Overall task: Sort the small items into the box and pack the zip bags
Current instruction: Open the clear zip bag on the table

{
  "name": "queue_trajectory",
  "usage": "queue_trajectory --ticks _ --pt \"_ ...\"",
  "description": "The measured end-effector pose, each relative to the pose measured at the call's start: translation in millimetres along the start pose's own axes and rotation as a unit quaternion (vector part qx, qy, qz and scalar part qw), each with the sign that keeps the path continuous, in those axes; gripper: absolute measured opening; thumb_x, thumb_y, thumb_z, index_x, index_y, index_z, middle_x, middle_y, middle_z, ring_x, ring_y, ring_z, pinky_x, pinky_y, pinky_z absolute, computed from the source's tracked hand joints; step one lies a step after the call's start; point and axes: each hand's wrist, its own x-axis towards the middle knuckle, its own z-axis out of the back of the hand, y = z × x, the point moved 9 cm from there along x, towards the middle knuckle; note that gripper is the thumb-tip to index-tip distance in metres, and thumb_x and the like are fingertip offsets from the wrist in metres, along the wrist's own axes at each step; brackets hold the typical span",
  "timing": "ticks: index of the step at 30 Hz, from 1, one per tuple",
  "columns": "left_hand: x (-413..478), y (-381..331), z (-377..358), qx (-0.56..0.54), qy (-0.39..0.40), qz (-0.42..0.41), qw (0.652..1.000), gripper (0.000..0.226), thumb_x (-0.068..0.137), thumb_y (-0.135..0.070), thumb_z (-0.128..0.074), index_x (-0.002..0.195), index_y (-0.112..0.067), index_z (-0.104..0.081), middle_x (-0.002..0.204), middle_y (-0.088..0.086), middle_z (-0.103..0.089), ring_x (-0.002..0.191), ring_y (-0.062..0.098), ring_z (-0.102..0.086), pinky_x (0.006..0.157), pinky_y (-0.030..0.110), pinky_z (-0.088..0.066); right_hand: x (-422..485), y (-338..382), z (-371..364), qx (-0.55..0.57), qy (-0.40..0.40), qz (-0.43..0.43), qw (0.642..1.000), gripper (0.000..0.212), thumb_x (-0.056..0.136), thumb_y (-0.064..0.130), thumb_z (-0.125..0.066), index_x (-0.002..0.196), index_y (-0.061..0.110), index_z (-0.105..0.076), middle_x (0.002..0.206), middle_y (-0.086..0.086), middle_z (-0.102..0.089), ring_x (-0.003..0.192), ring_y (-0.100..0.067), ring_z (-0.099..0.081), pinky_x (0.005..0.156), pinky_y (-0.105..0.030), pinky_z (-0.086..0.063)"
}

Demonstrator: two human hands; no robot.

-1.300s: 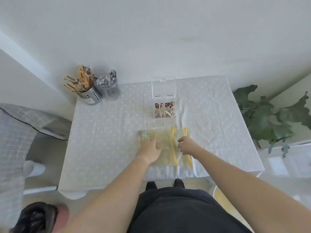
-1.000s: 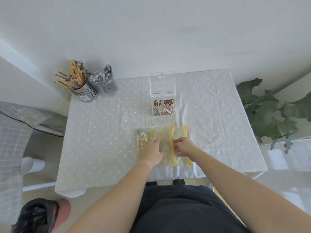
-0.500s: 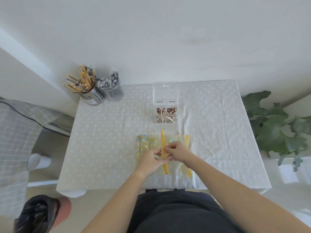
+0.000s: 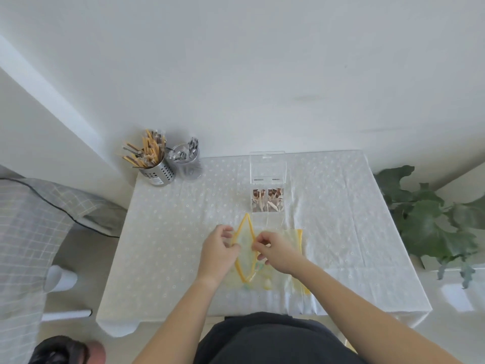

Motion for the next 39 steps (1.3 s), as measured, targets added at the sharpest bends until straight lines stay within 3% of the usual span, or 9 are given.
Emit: queue_trajectory --ticks 4,11,16,19,25,30,34,36,39 --pt "12 -26 20 0.035 0.027 -0.089 0.995 0.065 0.083 0.001 -0.066 0.132 -0.040 -0.052 0.133 -0.027 -0.053 0.115 0.002 -0.056 0.091 0.028 -0.055 -5 20 -8 -0.064 -0.016 0.026 0.997 0.017 0.103 0.025 -0.048 0.095 0.014 -0.058 0.091 -0.005 -0.068 0.072 -0.015 -0.074 0.074 -0.047 -0.059" --pt "16 -52 38 0.087 0.051 -0.177 0.979 0.064 0.084 -0.019 -0.082 0.130 -0.044 -0.047 0.124 -0.026 -0.052 0.099 0.003 -0.059 0.082 0.026 -0.055 -18 52 -15 -0.152 -0.046 0.076 0.984 0.007 0.097 0.017 -0.047 0.093 0.020 -0.054 0.084 -0.003 -0.064 0.060 -0.013 -0.050 0.057 -0.029 -0.044" --pt "7 -69 53 0.119 0.018 -0.226 0.967 0.037 0.088 0.001 -0.064 0.093 -0.035 -0.054 0.110 -0.021 -0.055 0.103 0.002 -0.060 0.082 0.036 -0.059 -25 66 -15 -0.177 -0.046 0.086 0.979 0.008 0.089 0.014 -0.050 0.093 0.020 -0.054 0.083 -0.001 -0.062 0.062 -0.013 -0.049 0.059 -0.028 -0.044" --pt "0 -69 60 0.153 0.001 -0.216 0.964 0.036 0.088 0.004 -0.057 0.078 -0.029 -0.066 0.124 -0.020 -0.060 0.104 -0.002 -0.060 0.083 0.027 -0.054 -26 72 0 -0.190 -0.064 0.083 0.976 0.011 0.088 0.012 -0.051 0.094 0.018 -0.057 0.084 0.002 -0.061 0.068 -0.013 -0.052 0.064 -0.029 -0.048" --pt "-4 -67 58 0.207 0.014 -0.189 0.960 0.047 0.092 0.005 -0.049 0.119 -0.021 -0.078 0.139 -0.019 -0.055 0.115 0.010 -0.061 0.094 0.019 -0.046 -27 81 21 -0.243 -0.100 0.105 0.959 0.012 0.090 0.017 -0.054 0.097 0.024 -0.061 0.095 0.009 -0.058 0.074 -0.013 -0.060 0.068 -0.030 -0.053" --pt "-22 -82 60 0.190 -0.006 -0.201 0.961 0.050 0.092 0.005 -0.052 0.131 -0.018 -0.071 0.131 -0.020 -0.059 0.123 -0.001 -0.051 0.097 -0.002 -0.030 -26 82 14 -0.277 -0.089 0.107 0.951 0.021 0.086 0.025 -0.059 0.106 0.030 -0.057 0.102 0.013 -0.062 0.065 -0.002 -0.054 0.058 -0.020 -0.044" --pt "-26 -80 70 0.180 -0.032 -0.189 0.965 0.041 0.092 -0.001 -0.058 0.124 -0.020 -0.075 0.120 -0.026 -0.059 0.104 -0.002 -0.052 0.095 0.005 -0.038 -24 76 19 -0.261 -0.099 0.085 0.956 0.033 0.090 0.014 -0.052 0.116 0.032 -0.063 0.102 0.009 -0.069 0.079 -0.012 -0.066 0.065 -0.025 -0.054" --pt "-29 -77 75 0.188 -0.054 -0.187 0.963 0.030 0.093 -0.011 -0.067 0.119 -0.023 -0.078 0.113 -0.025 -0.063 0.088 0.003 -0.053 0.089 0.013 -0.045 -28 83 22 -0.263 -0.118 0.110 0.951 0.033 0.094 0.012 -0.051 0.118 0.029 -0.067 0.106 0.009 -0.070 0.087 -0.011 -0.066 0.070 -0.023 -0.052" --pt "-32 -72 75 0.213 -0.064 -0.189 0.956 0.024 0.097 -0.010 -0.066 0.109 -0.024 -0.081 0.096 -0.022 -0.062 0.088 0.006 -0.057 0.076 0.012 -0.043 -38 94 29 -0.242 -0.152 0.178 0.942 0.029 0.096 0.011 -0.056 0.115 0.026 -0.072 0.106 0.012 -0.069 0.085 -0.004 -0.057 0.074 -0.019 -0.047"
